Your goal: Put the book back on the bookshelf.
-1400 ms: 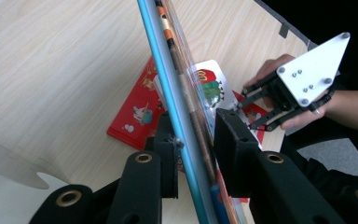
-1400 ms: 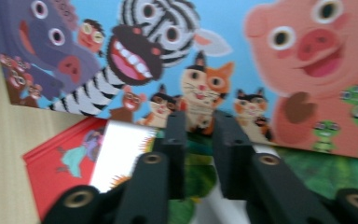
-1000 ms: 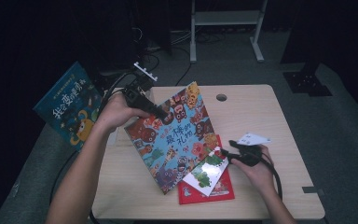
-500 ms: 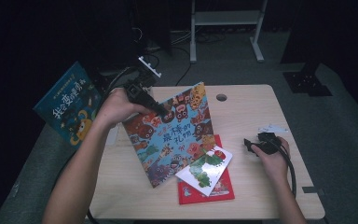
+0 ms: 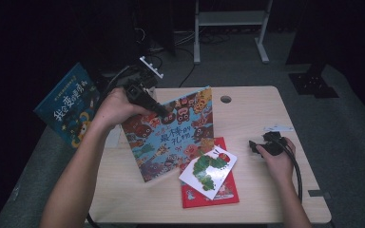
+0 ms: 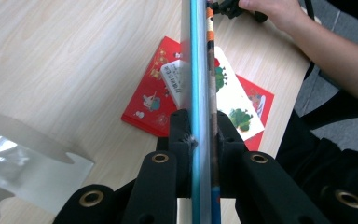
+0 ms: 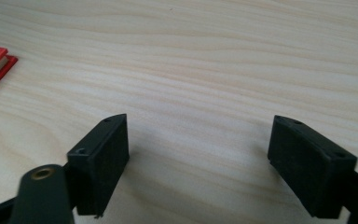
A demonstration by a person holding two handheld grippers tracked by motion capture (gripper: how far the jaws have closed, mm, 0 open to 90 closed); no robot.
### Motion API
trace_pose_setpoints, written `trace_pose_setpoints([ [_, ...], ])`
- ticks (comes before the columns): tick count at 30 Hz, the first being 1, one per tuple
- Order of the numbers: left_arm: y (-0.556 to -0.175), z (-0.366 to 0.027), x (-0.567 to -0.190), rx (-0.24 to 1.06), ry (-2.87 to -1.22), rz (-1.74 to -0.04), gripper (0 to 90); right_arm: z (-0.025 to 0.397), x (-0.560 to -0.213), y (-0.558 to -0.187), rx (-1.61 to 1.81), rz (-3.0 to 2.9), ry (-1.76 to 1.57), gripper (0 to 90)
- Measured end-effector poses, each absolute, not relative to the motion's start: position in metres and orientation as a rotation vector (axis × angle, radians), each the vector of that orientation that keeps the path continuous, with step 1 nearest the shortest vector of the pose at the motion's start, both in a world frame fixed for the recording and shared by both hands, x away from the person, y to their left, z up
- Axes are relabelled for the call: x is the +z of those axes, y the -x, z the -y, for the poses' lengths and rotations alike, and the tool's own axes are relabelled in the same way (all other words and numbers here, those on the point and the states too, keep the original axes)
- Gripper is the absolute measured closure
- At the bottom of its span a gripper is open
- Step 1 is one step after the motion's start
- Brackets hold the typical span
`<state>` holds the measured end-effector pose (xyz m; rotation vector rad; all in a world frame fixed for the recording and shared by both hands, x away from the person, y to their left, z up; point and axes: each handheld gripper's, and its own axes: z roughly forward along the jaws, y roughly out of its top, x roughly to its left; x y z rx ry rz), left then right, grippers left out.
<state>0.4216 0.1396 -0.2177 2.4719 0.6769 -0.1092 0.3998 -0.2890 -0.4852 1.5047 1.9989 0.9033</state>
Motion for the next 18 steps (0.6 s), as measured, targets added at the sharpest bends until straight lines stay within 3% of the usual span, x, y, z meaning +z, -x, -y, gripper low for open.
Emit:
trace_pose_setpoints([
  [18, -0.406, -0.178, -0.211, -0.068, -2.473, -0.74, 80.7, 0.288, -0.485, -0.403, 0.895, -1.989, -1.521, 16.4],
])
